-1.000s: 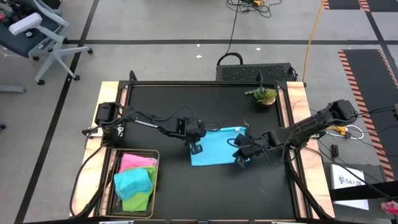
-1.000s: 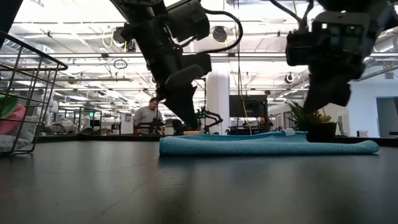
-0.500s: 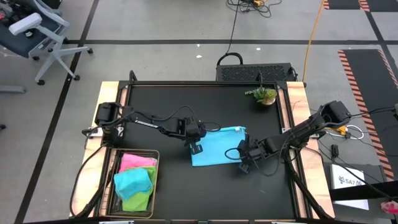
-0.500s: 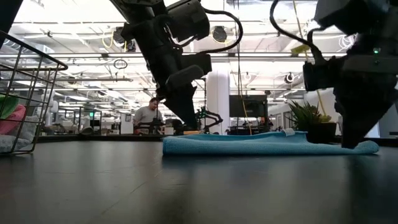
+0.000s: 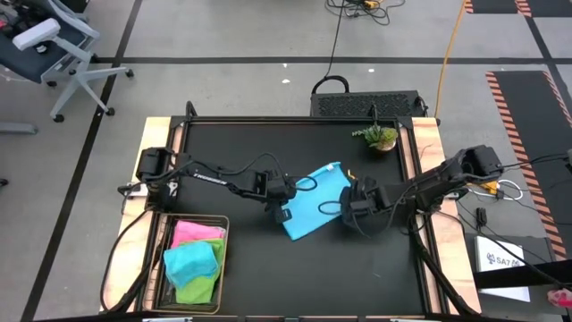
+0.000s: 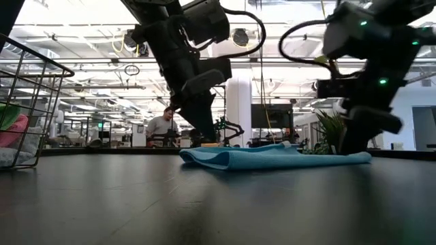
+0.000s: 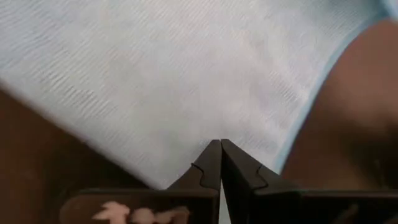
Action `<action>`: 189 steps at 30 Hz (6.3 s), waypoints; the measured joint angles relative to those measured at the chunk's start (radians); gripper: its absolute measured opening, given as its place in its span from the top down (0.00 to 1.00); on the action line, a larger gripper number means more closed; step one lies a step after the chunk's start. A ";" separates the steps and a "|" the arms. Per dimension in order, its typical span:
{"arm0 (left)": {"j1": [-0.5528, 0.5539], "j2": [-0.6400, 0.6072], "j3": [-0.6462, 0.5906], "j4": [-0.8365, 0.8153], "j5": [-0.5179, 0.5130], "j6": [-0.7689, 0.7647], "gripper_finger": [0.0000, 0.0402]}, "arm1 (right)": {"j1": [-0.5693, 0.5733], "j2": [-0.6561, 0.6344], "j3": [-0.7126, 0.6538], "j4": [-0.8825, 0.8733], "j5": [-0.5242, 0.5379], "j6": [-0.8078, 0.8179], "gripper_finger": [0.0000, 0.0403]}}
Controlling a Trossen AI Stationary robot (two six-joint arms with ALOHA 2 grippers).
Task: Fold microfiber towels
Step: Fold the blue microfiber cloth
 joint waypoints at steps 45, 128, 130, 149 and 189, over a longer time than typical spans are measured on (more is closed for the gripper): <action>0.012 -0.567 0.000 -0.449 -0.289 -0.113 0.97 | 0.107 0.339 0.124 0.570 -0.713 0.056 1.00; 0.013 -0.567 0.000 -0.446 -0.290 -0.166 0.99 | -0.042 -0.042 -0.083 0.271 -0.224 0.269 1.00; 0.013 -0.567 0.000 -0.446 -0.290 -0.166 0.99 | -0.046 -0.041 -0.084 0.298 -0.186 0.220 1.00; 0.013 -0.567 0.000 -0.446 -0.291 -0.168 0.96 | -0.116 -0.019 0.002 0.260 -0.308 0.141 1.00; 0.013 -0.566 0.000 -0.448 -0.290 -0.155 0.95 | -0.364 0.191 0.226 0.025 -0.365 -0.074 1.00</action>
